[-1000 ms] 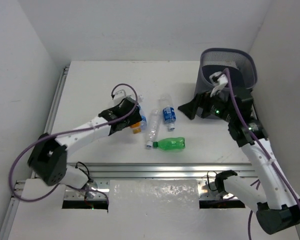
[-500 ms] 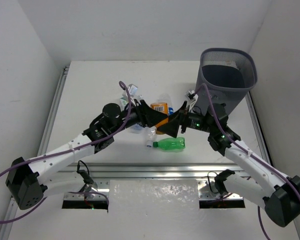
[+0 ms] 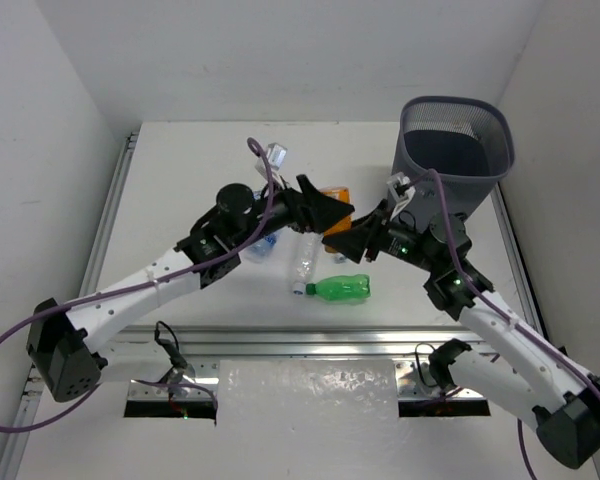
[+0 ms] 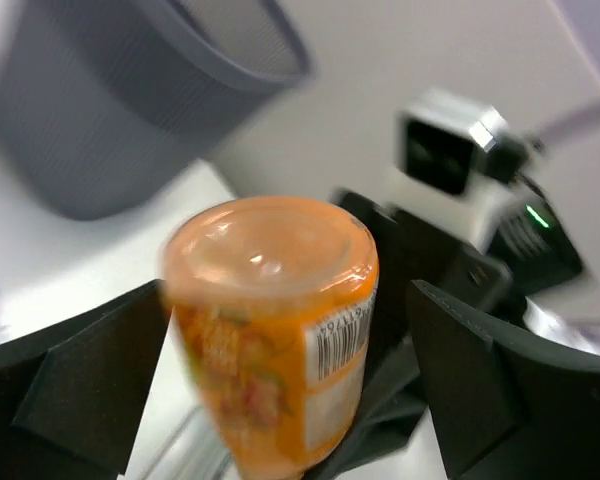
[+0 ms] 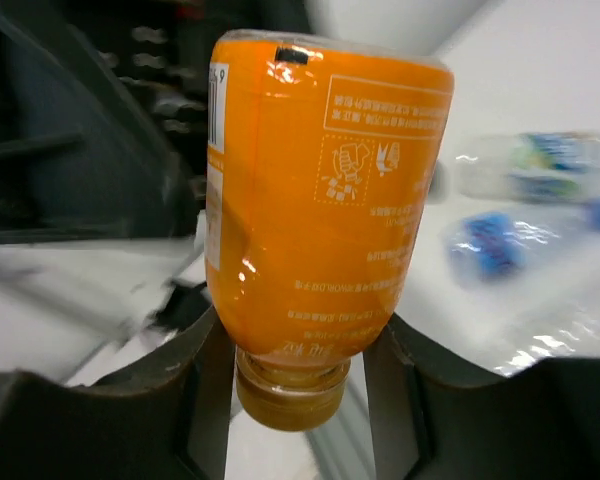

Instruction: Put the plastic bottles in the bin

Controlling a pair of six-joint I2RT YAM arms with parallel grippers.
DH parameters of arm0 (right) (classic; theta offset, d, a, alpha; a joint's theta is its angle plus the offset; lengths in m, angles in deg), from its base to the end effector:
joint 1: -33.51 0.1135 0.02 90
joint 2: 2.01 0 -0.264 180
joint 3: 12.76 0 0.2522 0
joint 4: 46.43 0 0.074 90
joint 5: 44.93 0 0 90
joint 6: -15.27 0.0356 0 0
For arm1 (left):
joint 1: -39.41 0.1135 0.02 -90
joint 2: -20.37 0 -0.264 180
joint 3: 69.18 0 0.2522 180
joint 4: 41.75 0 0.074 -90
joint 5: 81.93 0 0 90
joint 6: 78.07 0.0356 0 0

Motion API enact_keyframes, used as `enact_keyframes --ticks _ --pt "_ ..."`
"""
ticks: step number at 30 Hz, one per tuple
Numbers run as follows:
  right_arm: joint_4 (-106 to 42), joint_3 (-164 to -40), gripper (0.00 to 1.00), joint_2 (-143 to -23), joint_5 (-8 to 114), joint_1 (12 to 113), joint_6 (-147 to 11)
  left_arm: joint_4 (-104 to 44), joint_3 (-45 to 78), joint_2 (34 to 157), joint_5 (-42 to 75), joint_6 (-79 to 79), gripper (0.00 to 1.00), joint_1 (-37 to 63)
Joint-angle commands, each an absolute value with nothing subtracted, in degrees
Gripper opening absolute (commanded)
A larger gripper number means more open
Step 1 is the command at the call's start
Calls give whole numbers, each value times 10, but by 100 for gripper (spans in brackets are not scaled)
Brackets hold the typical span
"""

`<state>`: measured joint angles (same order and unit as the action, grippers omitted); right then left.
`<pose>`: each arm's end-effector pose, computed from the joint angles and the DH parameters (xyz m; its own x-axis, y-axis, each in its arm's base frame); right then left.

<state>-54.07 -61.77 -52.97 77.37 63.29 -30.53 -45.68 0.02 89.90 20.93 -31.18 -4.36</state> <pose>0.1723 0.1205 0.3203 -0.5527 0.3627 -0.7503 -0.6918 0.3023 0.6557 0.2028 -0.2052 0.3662 -0.5374 -0.4078 -0.7382 0.6404 0.3721 -0.6719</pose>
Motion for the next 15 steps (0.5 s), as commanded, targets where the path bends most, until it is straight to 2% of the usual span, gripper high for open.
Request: enact_keyframes --ticks 1,3,4,6,10,12,15 --pt "-333 -705 0 -485 541 633 -378 -205 147 894 -26 -247 100 -42" --pt "-227 -785 0 -493 433 627 -401 -55 203 906 -147 -257 100 -11" --pt "-144 -816 0 -519 349 615 -413 -23 236 915 -159 -259 100 39" --pt "-82 -898 0 -550 298 592 -437 30 252 922 -164 -250 100 92" --pt "10 -1012 0 -632 299 454 -456 57 270 971 -146 -189 100 192" --pt "34 -1084 0 -690 309 424 -468 70 290 1023 -101 -167 100 216" --pt "76 -1202 15 -788 305 372 -485 101 336 1108 -72 -141 100 252"
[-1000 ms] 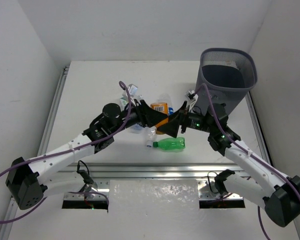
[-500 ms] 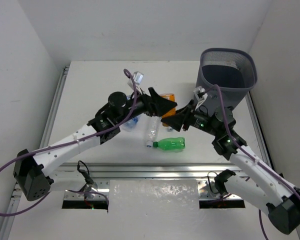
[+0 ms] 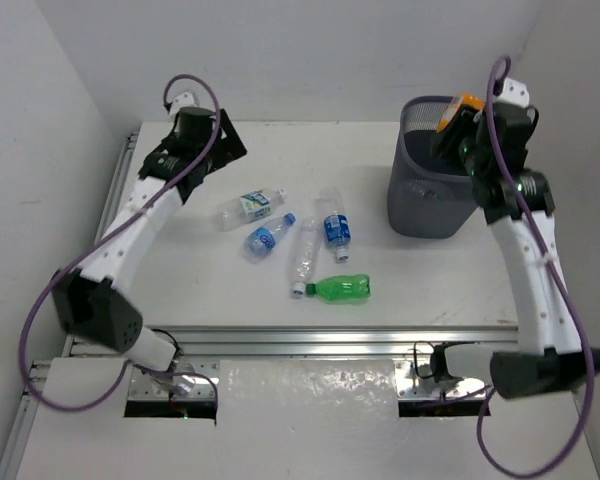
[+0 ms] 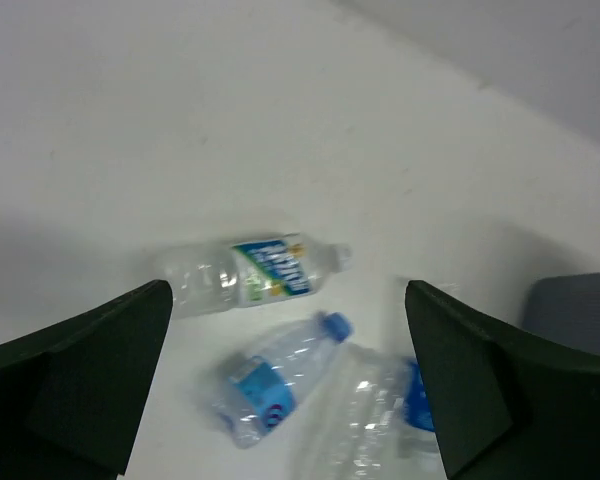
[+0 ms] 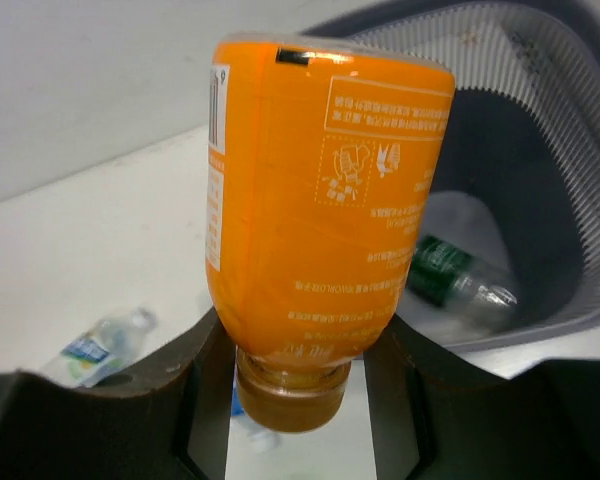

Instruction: Put the plastic bottles in the bin

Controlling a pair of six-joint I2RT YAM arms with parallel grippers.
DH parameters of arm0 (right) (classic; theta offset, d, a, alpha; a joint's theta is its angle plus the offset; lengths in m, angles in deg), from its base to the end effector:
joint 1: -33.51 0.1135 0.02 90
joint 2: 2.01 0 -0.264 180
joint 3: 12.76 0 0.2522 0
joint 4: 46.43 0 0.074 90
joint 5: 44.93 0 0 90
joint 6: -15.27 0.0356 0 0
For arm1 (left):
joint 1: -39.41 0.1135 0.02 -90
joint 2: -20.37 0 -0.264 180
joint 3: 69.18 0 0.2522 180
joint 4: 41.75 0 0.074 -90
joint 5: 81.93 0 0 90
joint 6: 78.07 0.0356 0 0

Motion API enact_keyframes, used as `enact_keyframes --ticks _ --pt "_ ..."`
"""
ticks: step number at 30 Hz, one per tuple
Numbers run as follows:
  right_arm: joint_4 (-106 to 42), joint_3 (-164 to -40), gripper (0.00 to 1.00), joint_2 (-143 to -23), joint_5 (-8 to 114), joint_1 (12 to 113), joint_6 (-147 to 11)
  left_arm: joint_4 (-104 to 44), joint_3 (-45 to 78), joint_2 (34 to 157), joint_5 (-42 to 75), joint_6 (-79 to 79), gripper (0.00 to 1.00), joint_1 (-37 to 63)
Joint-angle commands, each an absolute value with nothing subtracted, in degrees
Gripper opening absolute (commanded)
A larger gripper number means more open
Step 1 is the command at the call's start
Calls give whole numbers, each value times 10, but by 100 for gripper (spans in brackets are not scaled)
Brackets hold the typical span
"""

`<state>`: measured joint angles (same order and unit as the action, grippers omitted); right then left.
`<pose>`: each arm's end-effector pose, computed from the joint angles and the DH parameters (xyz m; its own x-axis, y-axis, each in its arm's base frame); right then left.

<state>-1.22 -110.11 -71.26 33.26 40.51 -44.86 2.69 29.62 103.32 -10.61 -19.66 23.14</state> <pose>0.2520 0.0236 0.4471 -0.2159 0.4646 -0.8588 0.2103 0.8810 0.4238 0.3150 -0.0801 0.3928 -0.3889 -0.4034 -0.8282 -0.2445 0.9120 -0.3294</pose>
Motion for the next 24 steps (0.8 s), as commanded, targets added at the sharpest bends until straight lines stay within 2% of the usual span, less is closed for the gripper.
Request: enact_keyframes --ticks 1,2,3,4,6,8,11,14,19,24 --pt "87 -1232 18 -813 304 362 -490 111 353 1133 -71 -130 99 255" --pt "95 -1257 28 -838 305 353 -499 121 369 1157 -75 -119 99 258" --pt "107 -1311 47 -885 317 343 -503 149 409 1182 -85 -99 97 260" --pt "146 -1342 98 -907 314 337 -502 167 430 1233 -98 -92 97 263" --pt "205 -1424 99 -958 311 337 -510 208 471 1289 -138 -82 96 272" --pt "223 -1439 99 -966 310 338 -514 192 485 1306 -95 -46 96 277" --pt "180 -1372 99 -906 323 338 -531 176 503 1322 -30 -7 96 279" --pt "107 -1240 99 -825 371 338 -541 220 577 1367 34 58 97 279" --pt "88 -1180 99 -772 447 338 -532 213 532 1354 109 72 97 279" --pt "86 -1156 99 -762 489 337 -520 214 516 1352 127 46 97 271"
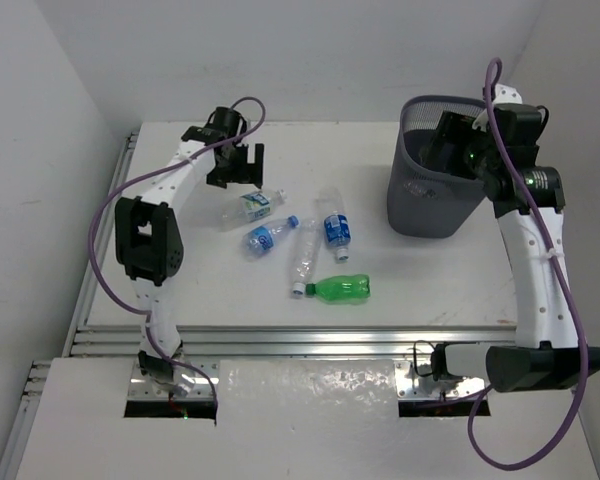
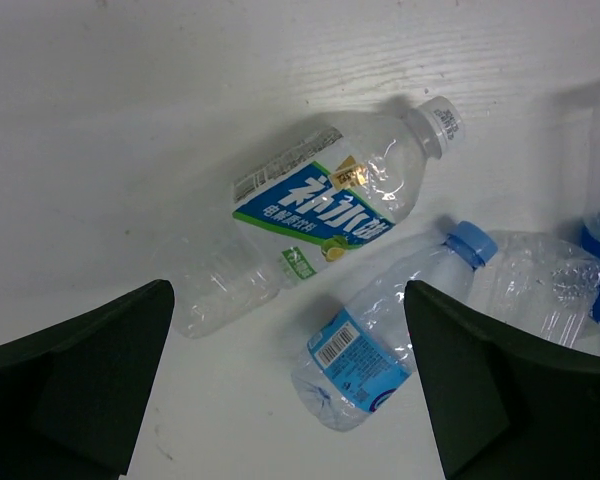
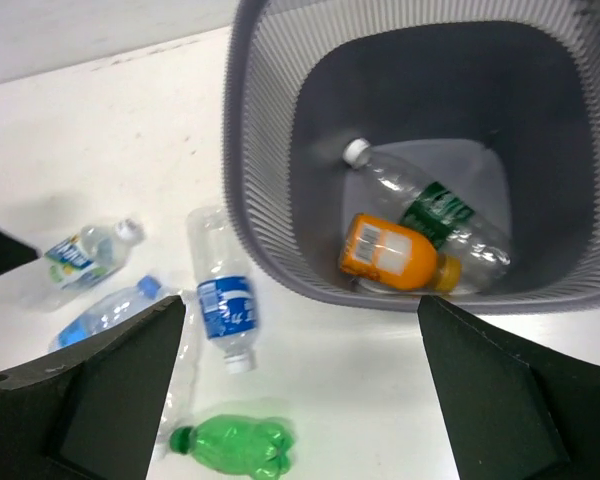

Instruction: Put the plastic bottles in the bin

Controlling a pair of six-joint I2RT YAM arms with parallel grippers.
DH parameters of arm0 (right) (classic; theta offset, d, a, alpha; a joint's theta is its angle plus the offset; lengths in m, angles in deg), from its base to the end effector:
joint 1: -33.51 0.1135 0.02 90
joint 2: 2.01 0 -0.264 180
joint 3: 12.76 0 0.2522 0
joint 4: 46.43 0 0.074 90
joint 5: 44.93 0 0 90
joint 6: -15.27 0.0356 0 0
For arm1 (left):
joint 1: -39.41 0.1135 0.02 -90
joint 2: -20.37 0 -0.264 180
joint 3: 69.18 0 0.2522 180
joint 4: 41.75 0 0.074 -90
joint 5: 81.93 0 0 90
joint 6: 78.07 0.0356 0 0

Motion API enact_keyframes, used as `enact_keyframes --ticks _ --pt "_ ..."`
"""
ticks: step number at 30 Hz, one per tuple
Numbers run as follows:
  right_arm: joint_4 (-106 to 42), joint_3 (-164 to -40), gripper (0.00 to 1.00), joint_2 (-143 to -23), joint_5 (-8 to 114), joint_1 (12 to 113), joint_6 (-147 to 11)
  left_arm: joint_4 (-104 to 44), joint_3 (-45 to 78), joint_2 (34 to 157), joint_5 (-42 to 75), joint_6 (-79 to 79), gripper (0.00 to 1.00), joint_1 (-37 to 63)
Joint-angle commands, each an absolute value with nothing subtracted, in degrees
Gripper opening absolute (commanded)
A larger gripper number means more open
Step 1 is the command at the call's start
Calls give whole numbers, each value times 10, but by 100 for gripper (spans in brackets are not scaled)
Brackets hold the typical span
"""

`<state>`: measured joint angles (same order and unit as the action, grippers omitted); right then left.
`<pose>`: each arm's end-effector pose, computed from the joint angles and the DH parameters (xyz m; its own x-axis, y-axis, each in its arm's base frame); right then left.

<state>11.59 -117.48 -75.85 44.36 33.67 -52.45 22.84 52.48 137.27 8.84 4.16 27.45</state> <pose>0.2605 0.0003 0.4465 -0.4190 0.3779 -0.8256 0.1806 0.9258 0.3322 0.4361 -0.0929 0.2751 -0.8669 0.0455 -0.4964 0.0975 0.9921 -0.0795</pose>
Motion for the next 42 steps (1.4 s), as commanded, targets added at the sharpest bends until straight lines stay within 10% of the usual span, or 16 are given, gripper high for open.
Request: enact_keyframes --ticks 1,24,27,30,33,42 --pt "80 -1142 99 -753 509 337 -519 199 486 1332 126 64 97 268" --pt "4 -1029 99 -632 626 339 -491 112 479 1440 53 192 100 268" --pt "-10 -1013 99 -627 631 346 -480 124 511 1476 42 136 83 296" --pt "-18 -1004 99 -633 651 355 -475 141 538 1490 49 92 20 305" --pt "-48 -989 99 -643 735 373 -466 159 546 1451 55 55 0 306" --pt "-434 -831 99 -634 896 573 -354 -172 231 1086 440 -235 0 290"
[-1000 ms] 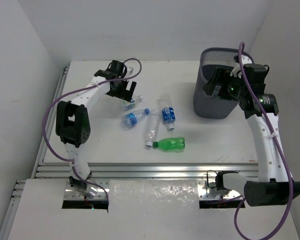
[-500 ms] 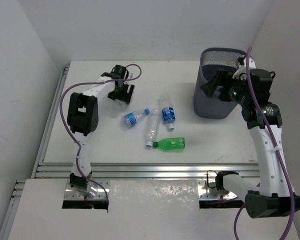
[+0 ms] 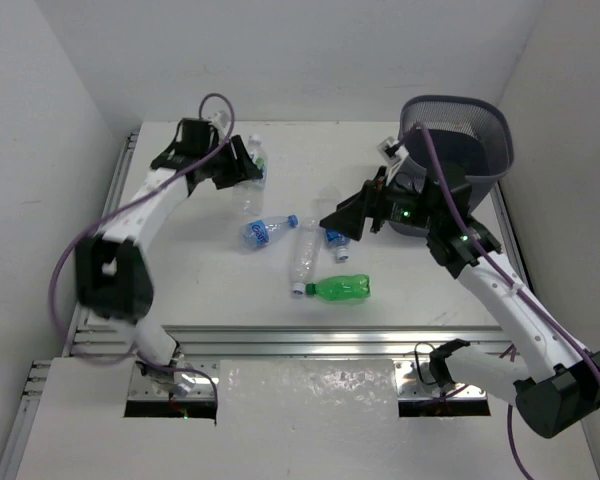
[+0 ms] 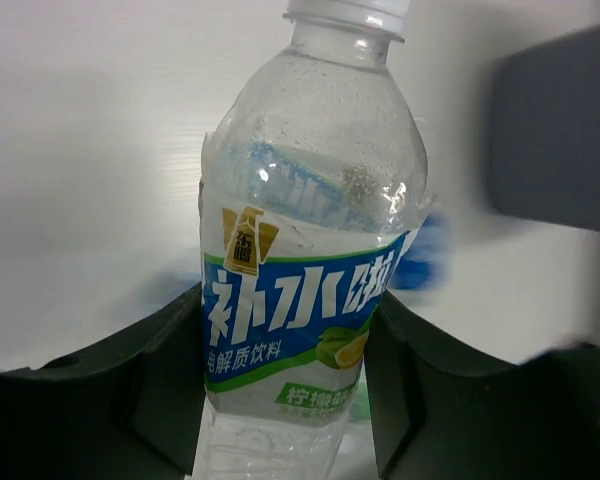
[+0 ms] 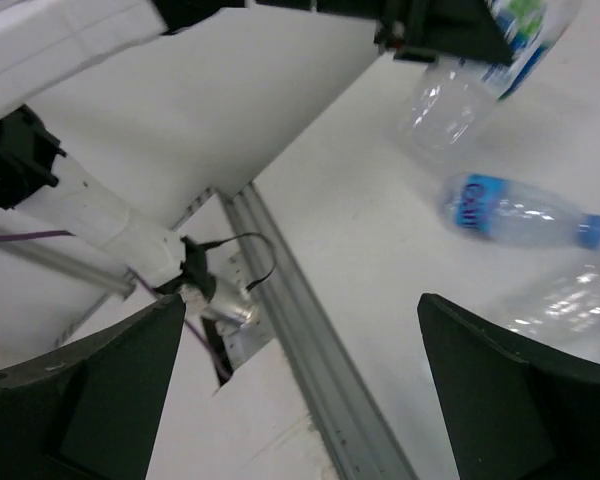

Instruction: Put the plastic bottles in the bin

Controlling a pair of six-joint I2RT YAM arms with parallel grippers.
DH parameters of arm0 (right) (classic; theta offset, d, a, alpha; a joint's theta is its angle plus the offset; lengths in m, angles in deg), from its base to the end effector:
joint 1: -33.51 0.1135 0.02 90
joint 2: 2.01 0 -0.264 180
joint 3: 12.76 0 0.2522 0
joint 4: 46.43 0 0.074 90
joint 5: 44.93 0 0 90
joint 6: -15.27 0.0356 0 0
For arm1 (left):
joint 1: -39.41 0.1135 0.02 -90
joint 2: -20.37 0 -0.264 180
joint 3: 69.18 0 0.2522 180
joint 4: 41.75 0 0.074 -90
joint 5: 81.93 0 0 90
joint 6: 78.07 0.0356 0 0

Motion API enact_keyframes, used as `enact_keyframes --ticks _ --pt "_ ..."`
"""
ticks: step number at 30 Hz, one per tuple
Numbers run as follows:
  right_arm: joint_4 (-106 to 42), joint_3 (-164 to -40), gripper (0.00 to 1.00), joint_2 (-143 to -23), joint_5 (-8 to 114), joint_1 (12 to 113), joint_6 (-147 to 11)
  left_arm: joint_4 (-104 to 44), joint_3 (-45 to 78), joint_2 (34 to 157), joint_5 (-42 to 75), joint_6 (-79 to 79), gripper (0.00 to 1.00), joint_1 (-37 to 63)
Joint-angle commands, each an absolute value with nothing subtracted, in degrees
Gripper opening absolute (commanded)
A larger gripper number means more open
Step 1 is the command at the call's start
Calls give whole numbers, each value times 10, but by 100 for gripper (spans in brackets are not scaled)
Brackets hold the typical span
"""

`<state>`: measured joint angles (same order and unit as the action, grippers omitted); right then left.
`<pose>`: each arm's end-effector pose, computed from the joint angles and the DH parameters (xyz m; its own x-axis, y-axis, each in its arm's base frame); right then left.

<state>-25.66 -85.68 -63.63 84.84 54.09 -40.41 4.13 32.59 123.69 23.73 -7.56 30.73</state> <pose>0.2184 0.1063 0.3785 -0.6126 0.2329 -0.7553 -0.6242 0.4437 0.6431 0.4001 -0.0708 0.2838 -0.7950 -0.2036 -0.5714 0.0643 0.9084 -0.4131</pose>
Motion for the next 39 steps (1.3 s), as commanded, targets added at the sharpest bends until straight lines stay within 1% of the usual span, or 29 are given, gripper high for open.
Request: enact_keyframes --ticks 1,2,3,5,10,14,16,17,18,19,20,21,22,23,24,25,26,27,28,30,31,32,33,34,35,36,37,38,39 --pt "-440 -828 99 -636 880 587 -363 -232 189 1056 452 -278 0 274" --pt "-438 -824 99 -637 859 593 -378 -337 126 1032 455 -312 0 262" --pt "-459 -813 99 -637 839 595 -380 -378 103 990 451 -364 0 234" --pt "-476 -805 99 -639 835 596 -372 -454 71 956 437 -405 0 189" --pt "-500 -816 99 -652 842 600 -347 -622 48 950 470 -481 0 118" --pt "-464 -828 99 -654 810 603 -361 -659 47 956 464 -504 0 73" --pt "-451 -831 99 -655 795 605 -372 -716 41 965 479 -537 0 64" --pt "-447 -829 95 -656 794 606 -375 -731 40 973 480 -546 0 57" --pt "-453 -826 86 -656 800 606 -373 -742 41 978 479 -549 0 53" --pt "-455 -822 68 -655 808 606 -373 -733 51 984 473 -541 0 51" --pt "-451 -821 1 -648 799 606 -375 -689 67 981 454 -513 25 51" --pt "-444 -820 0 -642 790 606 -380 -649 79 975 436 -487 42 51" --pt "-415 -822 0 -634 777 606 -389 -593 97 968 405 -454 62 51" --pt "-388 -829 0 -624 754 606 -400 -515 122 960 363 -411 87 50" --pt "-358 -838 0 -615 722 605 -430 -361 178 953 242 -336 99 50" --pt "-278 -870 0 -604 634 604 -442 -295 201 937 172 -313 100 50" --pt "-232 -896 0 -603 588 603 -465 -183 220 929 106 -292 100 50" --pt "-186 -960 0 -615 537 601 -473 -145 242 914 -23 -259 100 50" --pt "-85 -996 0 -627 424 594 -477 -119 245 908 -71 -245 100 50" --pt "-7 -1097 0 -659 333 576 -494 -56 248 909 -171 -203 100 51" --pt "52 -1126 0 -696 303 537 -497 -42 247 915 -185 -188 100 52" --pt "70 -1149 0 -715 296 508 -501 -34 242 920 -188 -170 100 51" --pt "84 -1181 1 -733 303 479 -508 -21 233 935 -188 -149 100 51" --pt "106 -1195 4 -752 307 425 -509 -8 232 944 -190 -150 100 51" --pt "115 -1226 6 -792 324 400 -513 19 233 957 -190 -157 100 51" --pt "128 -1242 13 -832 325 371 -518 34 235 981 -192 -166 100 51" --pt "131 -1258 20 -832 319 361 -524 49 237 994 -200 -179 100 51" --pt "139 -1277 36 -870 310 354 -536 92 248 1009 -215 -201 100 51" --pt "150 -1323 79 -890 275 349 -539 121 257 1037 -243 -251 100 50"
